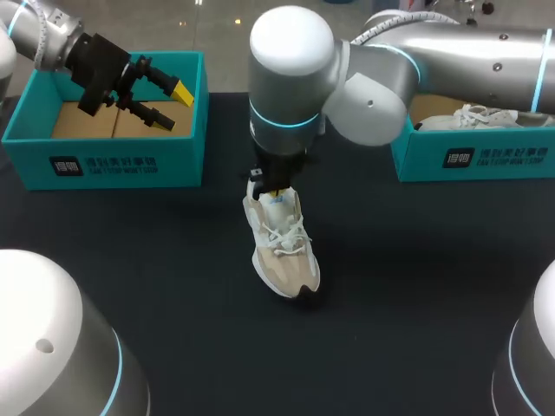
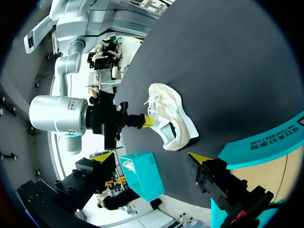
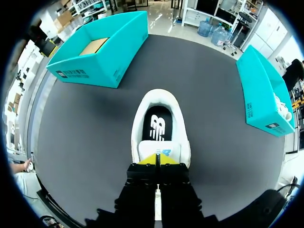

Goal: Take the shoe out of the shoebox, open the shoe tongue, remove and reinsert the insole, then place the shoe into the shoebox

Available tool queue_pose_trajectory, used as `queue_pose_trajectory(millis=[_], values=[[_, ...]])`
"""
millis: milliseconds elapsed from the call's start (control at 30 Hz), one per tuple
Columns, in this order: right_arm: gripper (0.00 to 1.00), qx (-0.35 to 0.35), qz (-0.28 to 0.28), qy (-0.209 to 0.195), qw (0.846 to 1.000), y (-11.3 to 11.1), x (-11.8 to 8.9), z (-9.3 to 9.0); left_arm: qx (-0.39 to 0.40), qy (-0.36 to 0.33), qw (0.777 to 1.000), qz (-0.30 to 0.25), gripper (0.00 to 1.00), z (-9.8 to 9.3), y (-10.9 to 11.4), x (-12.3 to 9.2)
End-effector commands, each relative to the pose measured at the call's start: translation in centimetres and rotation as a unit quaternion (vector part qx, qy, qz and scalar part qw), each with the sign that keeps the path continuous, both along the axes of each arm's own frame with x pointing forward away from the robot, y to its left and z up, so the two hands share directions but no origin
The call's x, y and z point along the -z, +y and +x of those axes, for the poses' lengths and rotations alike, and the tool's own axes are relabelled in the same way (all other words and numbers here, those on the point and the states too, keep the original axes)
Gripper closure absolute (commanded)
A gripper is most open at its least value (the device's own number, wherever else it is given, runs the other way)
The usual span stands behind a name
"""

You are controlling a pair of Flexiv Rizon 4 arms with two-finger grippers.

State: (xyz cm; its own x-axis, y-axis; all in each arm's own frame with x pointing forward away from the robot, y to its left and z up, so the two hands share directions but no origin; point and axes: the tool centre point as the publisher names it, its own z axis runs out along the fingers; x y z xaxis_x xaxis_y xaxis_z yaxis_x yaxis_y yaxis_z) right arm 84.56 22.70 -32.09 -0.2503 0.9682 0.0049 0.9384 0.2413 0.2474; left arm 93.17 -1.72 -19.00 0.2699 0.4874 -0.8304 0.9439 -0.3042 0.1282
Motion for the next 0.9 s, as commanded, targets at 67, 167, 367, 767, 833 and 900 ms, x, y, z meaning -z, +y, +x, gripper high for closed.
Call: queue_pose_trajectory(millis=[67, 167, 367, 767, 833, 900], values=[[1.00, -0.009, 0.006, 0.020, 1.000, 1.1, 2.4, 0.8, 0.000, -0.001, 1.000, 0.001, 0.00, 0.0, 0.0, 0.0], [1.00, -0.016, -0.001, 0.026, 1.000, 1.2, 2.5, 0.5, 0.000, -0.001, 1.000, 0.001, 0.00, 0.0, 0.0, 0.0], [1.00, -0.067, 0.002, 0.018, 0.998, 0.4, -0.9, -0.5, 0.000, -0.001, 1.000, 0.001, 0.00, 0.0, 0.0, 0.0], [1.00, -0.207, -0.010, 0.044, 0.977, 1.0, -1.9, -1.0, 0.000, -0.001, 1.000, 0.001, 0.00, 0.0, 0.0, 0.0], [1.00, -0.207, -0.010, 0.044, 0.977, 1.0, -1.9, -1.0, 0.000, -0.001, 1.000, 0.001, 0.00, 0.0, 0.0, 0.0], [1.00, -0.207, -0.010, 0.044, 0.977, 1.0, -1.9, -1.0, 0.000, -0.001, 1.000, 0.001, 0.00, 0.0, 0.0, 0.0]])
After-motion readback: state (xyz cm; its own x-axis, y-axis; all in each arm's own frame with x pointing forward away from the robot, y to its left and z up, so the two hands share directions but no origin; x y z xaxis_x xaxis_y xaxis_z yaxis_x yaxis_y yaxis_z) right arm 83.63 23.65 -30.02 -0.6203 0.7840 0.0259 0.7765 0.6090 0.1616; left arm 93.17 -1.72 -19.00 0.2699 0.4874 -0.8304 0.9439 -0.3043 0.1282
